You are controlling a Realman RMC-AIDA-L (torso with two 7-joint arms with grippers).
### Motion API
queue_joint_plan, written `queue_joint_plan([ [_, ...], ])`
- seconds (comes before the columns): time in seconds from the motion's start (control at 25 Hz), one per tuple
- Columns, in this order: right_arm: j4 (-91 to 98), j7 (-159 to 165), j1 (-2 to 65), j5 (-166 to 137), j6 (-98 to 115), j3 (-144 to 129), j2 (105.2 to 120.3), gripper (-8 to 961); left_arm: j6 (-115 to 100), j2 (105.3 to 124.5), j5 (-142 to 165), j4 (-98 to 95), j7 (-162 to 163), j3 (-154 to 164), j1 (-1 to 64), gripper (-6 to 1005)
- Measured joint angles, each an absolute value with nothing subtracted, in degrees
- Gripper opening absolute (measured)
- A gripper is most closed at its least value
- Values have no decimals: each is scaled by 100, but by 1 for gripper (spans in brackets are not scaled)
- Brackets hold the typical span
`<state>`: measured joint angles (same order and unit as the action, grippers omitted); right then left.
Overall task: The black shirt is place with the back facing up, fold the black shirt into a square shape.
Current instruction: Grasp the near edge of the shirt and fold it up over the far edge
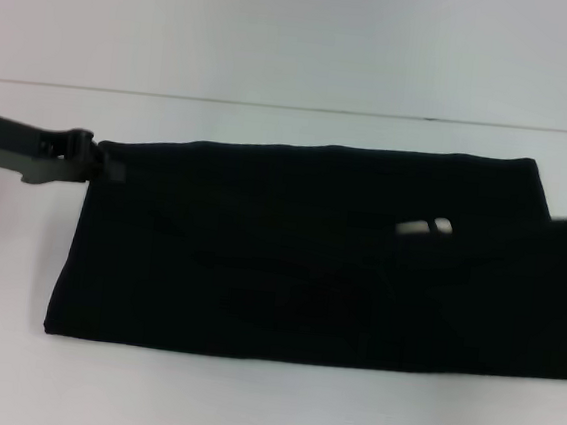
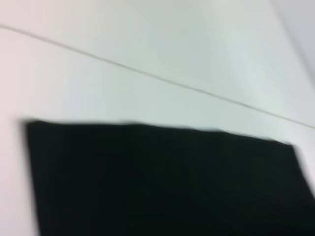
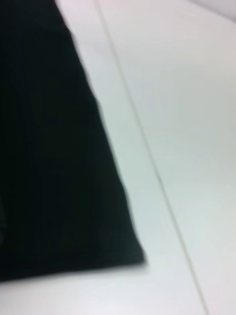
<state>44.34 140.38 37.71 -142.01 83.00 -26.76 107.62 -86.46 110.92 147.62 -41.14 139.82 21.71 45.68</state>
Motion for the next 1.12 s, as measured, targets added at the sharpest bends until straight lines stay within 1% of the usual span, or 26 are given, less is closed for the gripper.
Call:
queue_joint_plan([
  [0.08, 4095, 14073, 3903, -14224, 7668, -2745, 10773, 82, -8052, 11138, 14763, -3946, 14088, 2415, 4601, -2],
  [0.24, 3527, 14120, 4090, -14227, 6607, -3125, 10856, 76, -7183, 11302, 14750, -3668, 14177, 2806, 4678, -2],
  [0.32, 3403, 14143, 4161, -14228, 6219, -3235, 10933, 77, -6955, 11373, 14768, -3656, 14254, 2986, 4703, -1],
  [0.44, 3384, 14156, 4244, -14217, 5910, -3252, 11017, 82, -6744, 11420, 14764, -3664, 14358, 3204, 4735, -1],
  [0.52, 3403, 14217, 4303, -14204, 5778, -3257, 11037, 86, -6655, 11427, 14729, -3668, 14373, 3220, 4768, -1],
  [0.8, 3337, 14366, 4515, -14263, 5115, -3456, 11037, 98, -6052, 11430, 14641, -3604, 14443, 3227, 4924, -2],
  [0.92, 3205, 14469, 4538, -14313, 4694, -3631, 11077, 104, -5563, 11518, 14640, -3505, 14443, 3236, 4962, -2],
  [1.0, 3089, 14492, 4561, -14326, 4431, -3690, 11118, 107, -5230, 11629, 14640, -3480, 14441, 3244, 4963, -2],
  [1.12, 2952, 14496, 4625, -14350, 4128, -3748, 11153, 112, -5018, 11696, 14642, -3459, 14445, 3323, 4967, -1],
])
